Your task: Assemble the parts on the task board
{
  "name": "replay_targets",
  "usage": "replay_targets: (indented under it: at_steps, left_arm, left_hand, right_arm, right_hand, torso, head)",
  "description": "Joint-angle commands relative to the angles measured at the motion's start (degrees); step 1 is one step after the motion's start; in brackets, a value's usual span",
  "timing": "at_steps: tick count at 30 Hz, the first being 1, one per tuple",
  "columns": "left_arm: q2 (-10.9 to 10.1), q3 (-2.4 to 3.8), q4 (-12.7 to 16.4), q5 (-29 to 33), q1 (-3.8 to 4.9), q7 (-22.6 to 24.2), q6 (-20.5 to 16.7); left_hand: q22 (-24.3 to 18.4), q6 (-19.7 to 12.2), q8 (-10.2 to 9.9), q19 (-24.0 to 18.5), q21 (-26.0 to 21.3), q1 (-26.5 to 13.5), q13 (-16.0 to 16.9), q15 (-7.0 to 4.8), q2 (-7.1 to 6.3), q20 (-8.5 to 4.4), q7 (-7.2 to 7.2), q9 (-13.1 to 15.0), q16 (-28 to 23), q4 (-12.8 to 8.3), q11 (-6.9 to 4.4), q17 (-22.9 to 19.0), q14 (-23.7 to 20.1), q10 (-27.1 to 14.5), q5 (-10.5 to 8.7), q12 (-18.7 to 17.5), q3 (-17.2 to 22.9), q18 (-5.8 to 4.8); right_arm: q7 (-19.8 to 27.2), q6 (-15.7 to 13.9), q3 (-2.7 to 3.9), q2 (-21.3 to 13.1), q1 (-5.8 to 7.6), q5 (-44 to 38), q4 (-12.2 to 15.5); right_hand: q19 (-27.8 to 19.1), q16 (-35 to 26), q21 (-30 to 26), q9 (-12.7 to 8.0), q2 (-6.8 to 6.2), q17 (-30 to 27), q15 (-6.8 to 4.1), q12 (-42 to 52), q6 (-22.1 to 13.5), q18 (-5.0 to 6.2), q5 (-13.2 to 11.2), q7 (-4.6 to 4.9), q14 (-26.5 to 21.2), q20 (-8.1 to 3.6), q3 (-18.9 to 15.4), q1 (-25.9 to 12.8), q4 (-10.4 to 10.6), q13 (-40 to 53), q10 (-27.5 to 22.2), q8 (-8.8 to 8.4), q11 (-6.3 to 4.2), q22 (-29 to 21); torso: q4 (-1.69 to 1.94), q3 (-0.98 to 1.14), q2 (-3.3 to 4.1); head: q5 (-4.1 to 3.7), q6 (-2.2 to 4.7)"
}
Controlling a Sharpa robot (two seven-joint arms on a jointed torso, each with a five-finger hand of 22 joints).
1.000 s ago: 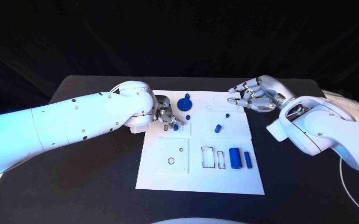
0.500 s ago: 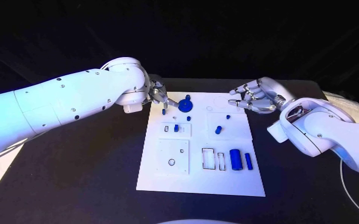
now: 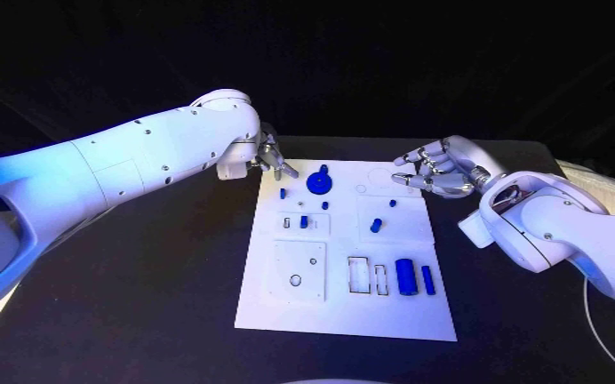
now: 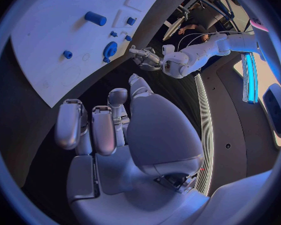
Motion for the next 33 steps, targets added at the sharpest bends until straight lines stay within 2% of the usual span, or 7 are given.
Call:
replay_targets:
  at_steps: [1,5,11,19,33]
  left_arm:
    - [0.9,-0.16,-1.6,-1.9,0.00,0.6,5.2]
    - [2.0,-0.52,-3.3,-2.3,-0.18,0.6,6.3]
    - [2.8,-0.73,-4.2,-2.2,-0.47,0.6,6.6]
    - [3.1,-0.87,-4.5,-1.3,-0.79,0.6,7.5]
    - [3.3,-1.05,-4.8,-0.9,-1.09,0.5,8.4]
  left_hand:
    - [8.2,0.6,0.1,2.2,0.2,0.6,0.1,0.20,0.05,0.39,-0.03,-0.1,0.2,0.0,-0.30,15.1,6.0,0.3,0.05,0.4,-0.3,0.05]
    - [8.2,0.8,0.2,2.2,0.3,0.6,0.2,0.16,-0.02,0.36,-0.11,0.0,0.2,0.1,-0.37,15.1,6.0,0.4,0.04,0.5,-0.5,0.04]
    - [8.4,1.1,0.4,2.3,0.4,0.5,0.3,0.09,0.02,0.31,-0.20,0.0,0.2,0.2,-0.45,15.1,6.0,0.5,0.03,0.7,-0.9,0.01]
    - [8.6,1.2,0.5,2.4,0.5,0.4,0.6,0.06,0.09,0.28,-0.26,0.1,0.2,0.3,-0.49,15.1,6.0,0.7,0.03,0.9,-1.1,-0.04]
    - [8.7,1.5,0.7,2.5,0.5,1.9,0.6,-0.14,1.04,0.10,-0.49,0.1,0.2,-0.2,-0.71,15.1,6.0,0.8,0.06,1.1,-1.1,-0.06]
  right_arm:
    - [0.6,0.6,0.00,0.1,-0.06,-0.3,0.0]
    - [0.6,0.6,0.00,0.2,-0.08,-0.3,0.0]
    - [0.6,0.6,0.00,0.3,-0.11,-0.3,0.0]
    - [0.6,0.7,0.00,0.3,-0.14,-0.3,-0.1]
    - [0.6,0.6,0.00,0.4,-0.16,-0.3,0.0]
  right_hand:
    - [-0.3,-0.3,-0.3,0.1,0.30,0.0,-0.06,-0.2,0.3,0.91,-0.1,-0.10,2.2,0.11,-0.4,-0.5,0.0,-0.1,-0.1,0.20,-0.04,-0.1]
    - [-0.3,-0.3,-0.3,0.1,0.32,0.0,-0.06,-0.2,0.3,0.91,-0.1,-0.10,2.2,0.11,-0.4,-0.4,0.0,-0.1,-0.1,0.20,-0.04,-0.1]
    - [-0.2,-0.3,-0.2,0.1,0.34,0.0,-0.07,-0.2,0.3,0.90,0.0,-0.11,2.2,0.10,-0.4,-0.4,0.0,-0.1,-0.1,0.19,-0.04,0.0]
    - [-0.2,-0.3,-0.3,0.1,0.38,0.0,-0.07,-0.1,0.3,0.91,0.1,-0.11,2.2,0.10,-0.4,-0.3,0.0,-0.1,-0.1,0.19,-0.05,-0.1]
    - [-0.2,-0.3,-0.3,0.1,0.44,0.0,-0.09,-0.1,0.3,0.90,0.3,-0.12,2.2,0.09,-0.4,-0.2,-0.1,-0.1,-0.1,0.19,-0.06,-0.1]
  torso:
    - [-0.01,-0.03,-0.02]
    - [0.07,0.01,-0.05]
    - [0.01,0.00,-0.08]
    - [0.05,0.04,-0.10]
    - [0.04,0.05,-0.12]
  head:
    - [0.03,-0.12]
    - [0.02,-0.23]
    - [0.12,-0.31]
    - [0.06,-0.43]
    - [0.18,-0.64]
